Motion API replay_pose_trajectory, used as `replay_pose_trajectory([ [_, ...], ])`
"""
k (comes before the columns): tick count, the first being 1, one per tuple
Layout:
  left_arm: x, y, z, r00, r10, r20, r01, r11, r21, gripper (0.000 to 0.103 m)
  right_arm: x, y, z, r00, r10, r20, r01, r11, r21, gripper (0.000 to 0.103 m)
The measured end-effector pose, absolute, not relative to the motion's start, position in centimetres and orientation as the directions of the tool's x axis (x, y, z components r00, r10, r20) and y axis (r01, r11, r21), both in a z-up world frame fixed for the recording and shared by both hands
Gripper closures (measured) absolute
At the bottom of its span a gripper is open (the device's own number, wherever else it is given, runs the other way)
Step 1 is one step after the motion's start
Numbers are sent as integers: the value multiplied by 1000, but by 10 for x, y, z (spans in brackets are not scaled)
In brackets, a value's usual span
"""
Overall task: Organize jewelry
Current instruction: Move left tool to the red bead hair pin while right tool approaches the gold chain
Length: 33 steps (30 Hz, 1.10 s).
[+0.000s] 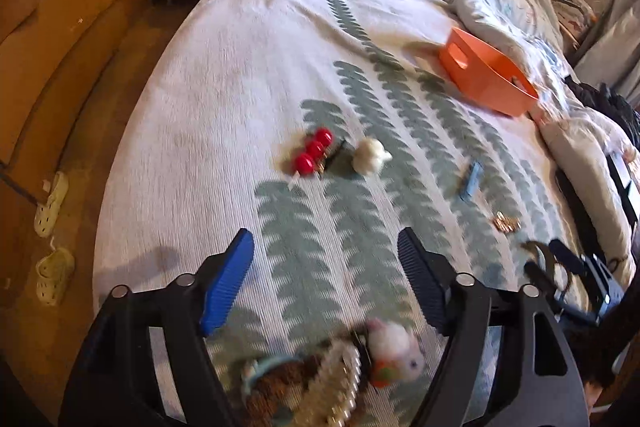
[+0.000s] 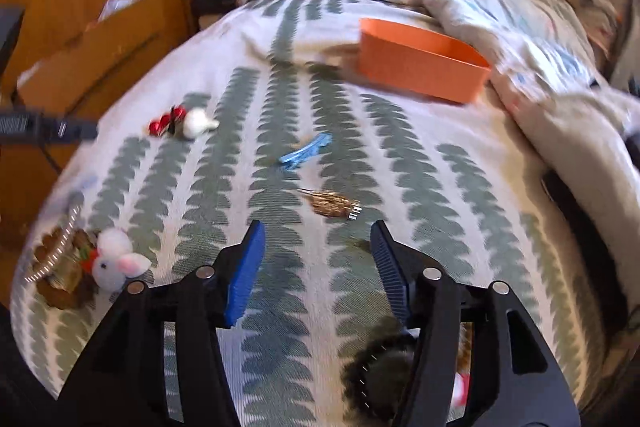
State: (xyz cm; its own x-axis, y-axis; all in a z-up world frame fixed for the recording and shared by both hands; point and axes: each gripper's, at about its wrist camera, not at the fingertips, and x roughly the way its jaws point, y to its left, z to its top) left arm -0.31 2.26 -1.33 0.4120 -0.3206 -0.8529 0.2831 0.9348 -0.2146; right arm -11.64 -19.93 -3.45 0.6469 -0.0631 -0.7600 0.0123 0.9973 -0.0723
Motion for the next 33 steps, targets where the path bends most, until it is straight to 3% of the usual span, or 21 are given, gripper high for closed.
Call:
replay_pose_trajectory([
  [3,15,24,-15,428,-292,-855,267,945,-189,27,-106,-194,-39,648,-99,-755,4,992,-126,30],
  [7,39,21,-26,427,-258,-867,246,956,-163,27,-91,-204,-45,630,-82,-772,20,996,-90,28],
  [15,63,13,-54,407,-179,-895,227,970,-91,27,-67,-214,-64,577,-106,-810,40,994,-101,28],
  [23,81,10,-63,403,-195,-894,262,961,-92,27,-50,-217,-73,559,-132,-818,38,990,-133,28],
  [33,93,7,-70,397,-187,-898,257,963,-87,26,-45,-229,-71,559,-95,-824,71,995,-67,28],
])
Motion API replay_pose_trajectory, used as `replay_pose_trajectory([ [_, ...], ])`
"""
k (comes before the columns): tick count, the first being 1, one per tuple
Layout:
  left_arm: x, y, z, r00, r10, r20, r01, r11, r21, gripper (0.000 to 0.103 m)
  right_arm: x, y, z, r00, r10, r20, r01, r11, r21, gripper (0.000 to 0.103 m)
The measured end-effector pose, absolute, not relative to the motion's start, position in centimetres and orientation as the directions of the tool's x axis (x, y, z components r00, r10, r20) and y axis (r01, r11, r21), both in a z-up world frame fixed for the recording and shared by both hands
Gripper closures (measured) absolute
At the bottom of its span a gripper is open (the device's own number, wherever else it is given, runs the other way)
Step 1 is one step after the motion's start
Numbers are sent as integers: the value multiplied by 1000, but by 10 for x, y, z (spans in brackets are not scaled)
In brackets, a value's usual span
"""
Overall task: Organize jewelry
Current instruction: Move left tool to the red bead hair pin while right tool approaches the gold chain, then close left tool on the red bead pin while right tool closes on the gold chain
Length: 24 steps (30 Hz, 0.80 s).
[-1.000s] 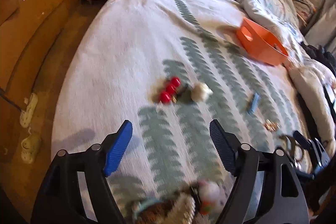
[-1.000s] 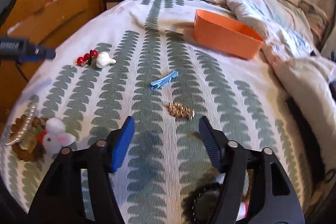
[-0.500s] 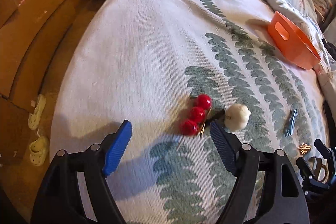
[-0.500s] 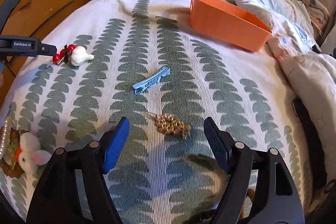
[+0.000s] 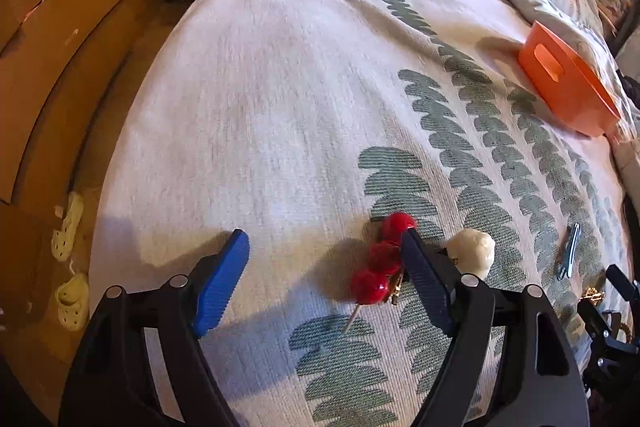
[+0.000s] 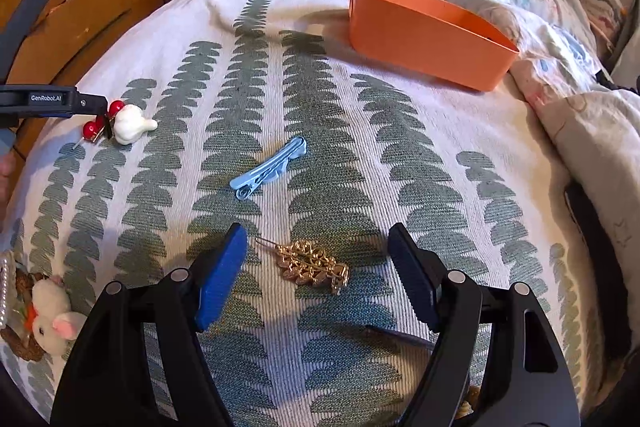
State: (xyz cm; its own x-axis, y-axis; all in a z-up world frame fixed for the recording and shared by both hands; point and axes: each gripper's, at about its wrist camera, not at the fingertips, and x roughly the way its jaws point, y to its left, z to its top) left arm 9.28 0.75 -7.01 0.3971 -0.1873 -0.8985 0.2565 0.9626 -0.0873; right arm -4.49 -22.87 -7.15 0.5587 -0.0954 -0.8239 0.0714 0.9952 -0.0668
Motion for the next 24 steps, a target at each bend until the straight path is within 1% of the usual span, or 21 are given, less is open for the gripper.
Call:
replay_pose_trajectory([
  [6,86,-1,-70,385,-211,-898,300,949,-94,26,-43,-227,-74,554,-101,-826,61,995,-81,28],
  [10,84,-7,-76,394,-171,-903,311,949,-44,26,-41,-224,-79,547,-119,-829,55,993,-106,28],
  [15,86,-8,-78,389,-167,-906,314,949,-40,26,-42,-216,-84,546,-155,-824,39,986,-159,27],
  [18,87,-10,-83,388,-142,-910,324,946,-10,26,-42,-213,-87,545,-178,-819,38,981,-188,28],
  [20,85,-12,-83,399,-129,-908,328,945,11,26,-43,-211,-87,546,-187,-817,40,979,-198,31],
  [22,85,-11,-83,399,-133,-907,322,947,3,27,-45,-211,-85,549,-183,-815,48,981,-187,42],
  [24,87,-6,-81,394,-150,-907,309,951,-23,30,-46,-212,-83,549,-172,-818,49,984,-174,48],
])
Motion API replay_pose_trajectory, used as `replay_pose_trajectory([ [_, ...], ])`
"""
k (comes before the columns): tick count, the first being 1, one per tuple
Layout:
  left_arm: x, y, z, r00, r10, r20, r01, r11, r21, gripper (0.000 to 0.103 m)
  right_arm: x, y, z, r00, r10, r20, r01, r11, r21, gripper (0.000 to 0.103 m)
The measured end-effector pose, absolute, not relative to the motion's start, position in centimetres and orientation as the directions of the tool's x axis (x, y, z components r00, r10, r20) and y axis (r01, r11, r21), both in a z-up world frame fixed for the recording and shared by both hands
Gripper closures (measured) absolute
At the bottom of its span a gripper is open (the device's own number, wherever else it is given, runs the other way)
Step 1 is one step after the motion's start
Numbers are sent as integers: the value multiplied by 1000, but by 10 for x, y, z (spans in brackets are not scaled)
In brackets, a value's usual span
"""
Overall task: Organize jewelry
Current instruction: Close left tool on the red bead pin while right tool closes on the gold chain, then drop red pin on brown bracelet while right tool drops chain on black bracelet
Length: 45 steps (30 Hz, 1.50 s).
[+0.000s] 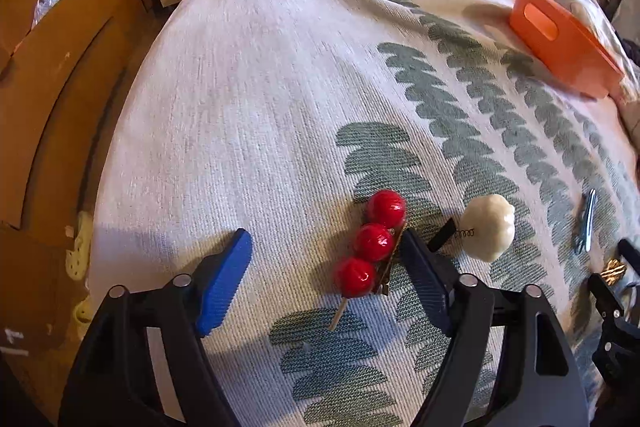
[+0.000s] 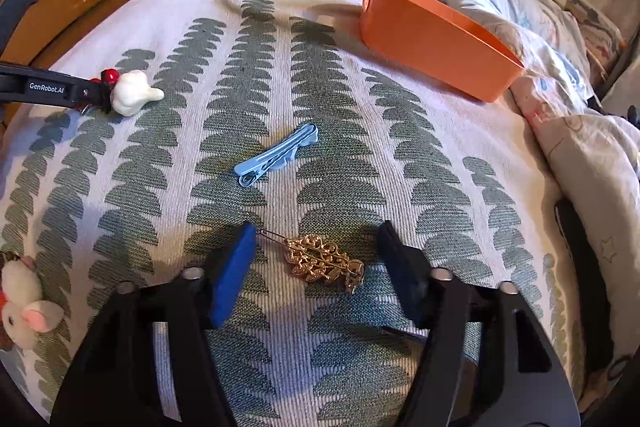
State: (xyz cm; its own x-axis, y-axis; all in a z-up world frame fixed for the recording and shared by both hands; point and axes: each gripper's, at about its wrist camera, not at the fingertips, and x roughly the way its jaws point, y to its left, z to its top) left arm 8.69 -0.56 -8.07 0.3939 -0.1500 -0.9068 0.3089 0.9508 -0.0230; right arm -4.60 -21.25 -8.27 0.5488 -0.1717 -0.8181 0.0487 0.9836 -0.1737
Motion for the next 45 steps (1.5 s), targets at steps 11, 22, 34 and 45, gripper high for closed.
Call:
replay_pose_trajectory([
  [11,89,0,-81,413,-120,-903,293,956,7,55,-50,-221,-75,560,-129,-818,66,992,-111,72],
  [22,95,13,-76,400,-147,-905,251,967,-46,81,-60,-224,-67,577,-86,-812,74,996,-53,82],
  [34,86,14,-56,414,-201,-888,257,962,-98,81,-87,-265,-27,659,44,-751,116,980,160,82],
  [45,35,14,-19,449,-261,-854,309,943,-126,81,-137,-272,7,700,72,-711,110,972,207,82],
])
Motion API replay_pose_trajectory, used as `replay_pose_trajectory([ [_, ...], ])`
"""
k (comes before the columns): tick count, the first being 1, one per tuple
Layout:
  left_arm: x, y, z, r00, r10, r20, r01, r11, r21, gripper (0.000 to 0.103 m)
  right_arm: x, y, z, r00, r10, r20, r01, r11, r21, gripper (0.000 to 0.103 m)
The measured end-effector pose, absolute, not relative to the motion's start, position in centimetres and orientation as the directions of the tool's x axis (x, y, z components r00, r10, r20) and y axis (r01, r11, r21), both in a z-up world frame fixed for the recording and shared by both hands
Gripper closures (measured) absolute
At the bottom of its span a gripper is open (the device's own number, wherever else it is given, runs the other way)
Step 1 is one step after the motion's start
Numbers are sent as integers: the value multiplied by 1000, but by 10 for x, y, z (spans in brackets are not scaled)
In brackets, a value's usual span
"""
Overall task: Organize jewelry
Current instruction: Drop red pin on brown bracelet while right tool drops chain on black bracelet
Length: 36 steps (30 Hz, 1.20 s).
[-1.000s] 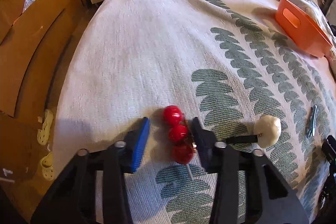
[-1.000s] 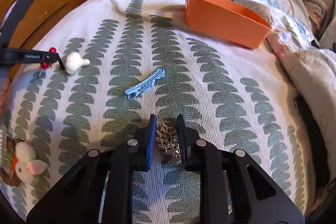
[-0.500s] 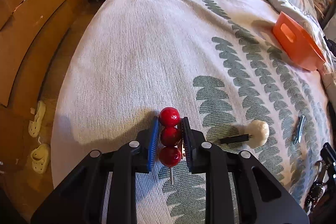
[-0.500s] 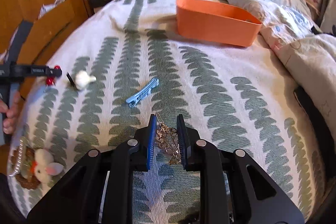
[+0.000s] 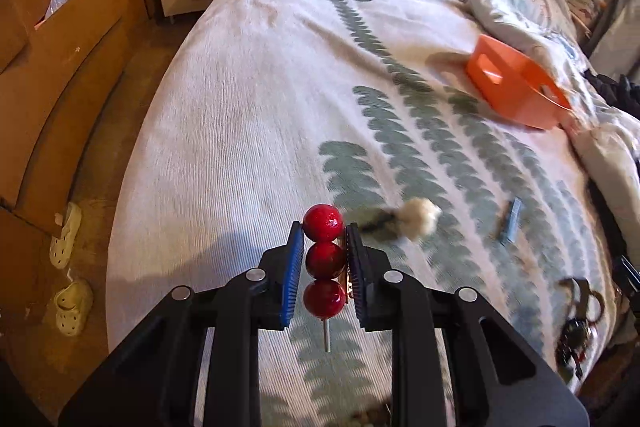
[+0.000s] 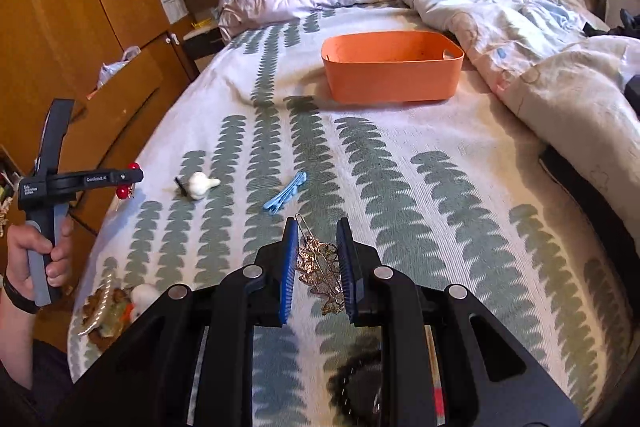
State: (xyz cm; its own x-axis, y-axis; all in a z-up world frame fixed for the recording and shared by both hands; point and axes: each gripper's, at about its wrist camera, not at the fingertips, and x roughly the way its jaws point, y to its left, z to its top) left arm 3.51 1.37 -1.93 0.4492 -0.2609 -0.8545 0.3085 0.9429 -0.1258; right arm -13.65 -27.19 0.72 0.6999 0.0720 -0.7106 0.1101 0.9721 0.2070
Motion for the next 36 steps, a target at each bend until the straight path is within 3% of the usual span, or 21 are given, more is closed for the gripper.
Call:
replay_pose_trajectory([
  [7,-20,18,1,446,-309,-840,347,925,-155,81,-168,-276,19,708,59,-704,136,967,218,82],
  [17,-65,14,-8,421,-265,-867,372,923,-101,81,-192,-283,13,682,9,-731,197,961,195,82],
  [24,-78,17,-11,418,-246,-874,359,929,-90,80,-193,-285,4,677,51,-735,181,955,233,80],
  [32,-75,19,-14,413,-247,-876,345,933,-100,65,-190,-286,1,683,42,-729,188,955,231,74],
  [34,-72,20,-11,425,-250,-870,337,936,-104,56,-188,-285,0,693,41,-719,185,955,233,67],
  [36,-69,21,-9,433,-256,-864,334,936,-110,53,-187,-281,1,703,38,-710,177,958,227,61],
])
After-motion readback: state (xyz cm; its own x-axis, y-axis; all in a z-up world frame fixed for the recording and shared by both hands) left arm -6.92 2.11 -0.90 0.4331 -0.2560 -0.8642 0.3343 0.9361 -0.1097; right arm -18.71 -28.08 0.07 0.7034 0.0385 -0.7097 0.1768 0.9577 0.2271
